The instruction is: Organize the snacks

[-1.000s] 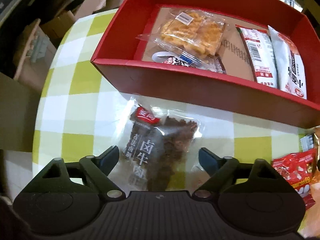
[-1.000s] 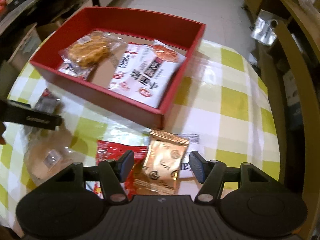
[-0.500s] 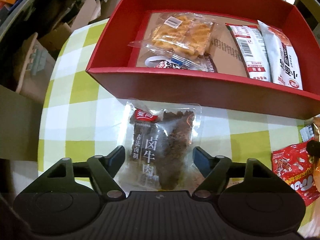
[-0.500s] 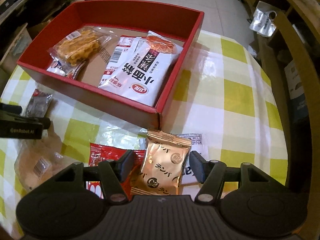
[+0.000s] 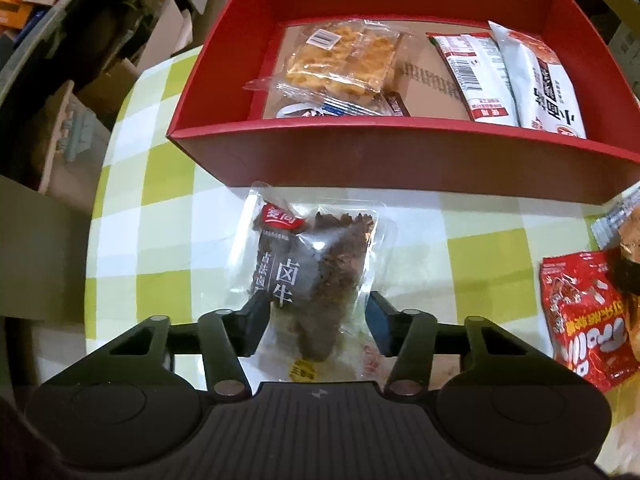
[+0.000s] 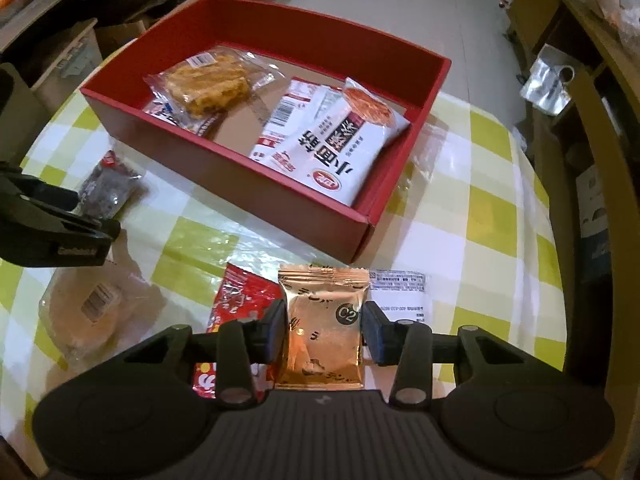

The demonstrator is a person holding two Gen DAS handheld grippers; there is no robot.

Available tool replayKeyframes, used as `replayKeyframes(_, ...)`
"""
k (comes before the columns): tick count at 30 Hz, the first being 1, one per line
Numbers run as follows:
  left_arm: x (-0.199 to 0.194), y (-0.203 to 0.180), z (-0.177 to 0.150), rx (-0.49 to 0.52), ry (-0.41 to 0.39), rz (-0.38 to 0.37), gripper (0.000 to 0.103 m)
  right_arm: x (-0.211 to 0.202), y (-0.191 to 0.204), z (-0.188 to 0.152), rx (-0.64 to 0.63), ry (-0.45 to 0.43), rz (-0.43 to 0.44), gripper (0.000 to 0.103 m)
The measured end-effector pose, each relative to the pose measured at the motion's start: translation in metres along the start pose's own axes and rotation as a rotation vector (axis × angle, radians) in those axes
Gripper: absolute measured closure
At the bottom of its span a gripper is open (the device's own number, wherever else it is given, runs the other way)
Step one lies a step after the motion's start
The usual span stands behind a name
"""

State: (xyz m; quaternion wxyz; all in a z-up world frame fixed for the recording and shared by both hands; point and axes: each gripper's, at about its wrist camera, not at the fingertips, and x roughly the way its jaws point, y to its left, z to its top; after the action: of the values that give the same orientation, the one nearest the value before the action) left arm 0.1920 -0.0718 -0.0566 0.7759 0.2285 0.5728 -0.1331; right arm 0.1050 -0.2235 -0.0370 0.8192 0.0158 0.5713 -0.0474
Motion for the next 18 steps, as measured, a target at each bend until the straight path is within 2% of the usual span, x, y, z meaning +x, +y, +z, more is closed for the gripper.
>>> replayKeyframes(10,-0.007,0.017,-0.002,-0.056,-0.005,-0.027,0.053,-0.007,0.002,-0.004,-0.011,-0.013,0.014,0.054)
replayKeyframes(11,-0.008,0.019,-0.002,-0.063,-0.003,-0.037,0.047,-0.007,0.001,-0.004,-0.010,-0.012,0.016,0.054)
replayKeyframes(12,-0.007,0.022,-0.001,-0.068,0.003,-0.059,0.028,-0.007,0.001,-0.004,-0.010,-0.010,0.017,0.054)
replayKeyframes(13,-0.006,0.025,-0.001,-0.080,0.002,-0.068,0.019,-0.006,0.000,-0.005,-0.010,-0.008,0.017,0.054)
replayKeyframes(14,-0.005,0.028,0.000,-0.092,-0.012,-0.052,0.014,-0.005,0.000,-0.006,-0.010,-0.005,0.017,0.054)
replayKeyframes(16,-0.003,0.032,0.003,-0.079,-0.027,-0.023,0.014,-0.004,-0.002,-0.006,-0.007,0.000,0.018,0.054)
replayKeyframes(18,0.004,0.039,0.006,-0.089,-0.016,-0.032,0.013,-0.002,-0.004,-0.006,-0.007,0.004,0.017,0.054)
